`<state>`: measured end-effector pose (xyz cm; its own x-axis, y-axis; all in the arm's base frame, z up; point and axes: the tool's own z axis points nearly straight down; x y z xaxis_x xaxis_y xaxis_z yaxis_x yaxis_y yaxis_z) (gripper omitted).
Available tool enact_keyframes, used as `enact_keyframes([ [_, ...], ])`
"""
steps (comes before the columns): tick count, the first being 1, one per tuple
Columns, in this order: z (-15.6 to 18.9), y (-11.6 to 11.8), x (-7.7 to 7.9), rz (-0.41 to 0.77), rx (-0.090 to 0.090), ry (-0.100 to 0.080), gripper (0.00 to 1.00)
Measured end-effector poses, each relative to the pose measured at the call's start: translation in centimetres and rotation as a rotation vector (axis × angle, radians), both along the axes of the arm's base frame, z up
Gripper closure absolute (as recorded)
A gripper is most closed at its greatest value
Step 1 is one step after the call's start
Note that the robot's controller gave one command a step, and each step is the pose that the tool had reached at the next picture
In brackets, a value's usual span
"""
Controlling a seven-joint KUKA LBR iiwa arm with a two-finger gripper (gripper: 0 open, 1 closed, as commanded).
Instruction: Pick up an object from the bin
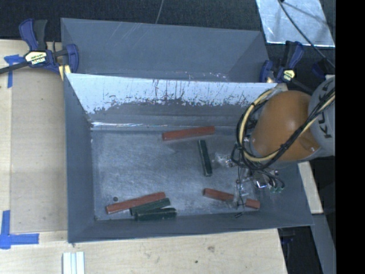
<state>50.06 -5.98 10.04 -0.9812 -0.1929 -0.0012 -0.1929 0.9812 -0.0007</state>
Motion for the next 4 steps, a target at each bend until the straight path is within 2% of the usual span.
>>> enact_keyframes([
  [1, -0.2, 0.7, -0.5, -0.030, 0.001, 0.001, 0.00],
  [2, -3.0, -4.6, -0.5, -0.218, 0.000, 0.001, 1.00],
  [3, -3.0, -4.6, -0.5, -0.218, 0.000, 0.001, 1.00],
  [4, 6.9, -7.1, 6.4, -0.223, 0.000, -0.003, 1.00],
])
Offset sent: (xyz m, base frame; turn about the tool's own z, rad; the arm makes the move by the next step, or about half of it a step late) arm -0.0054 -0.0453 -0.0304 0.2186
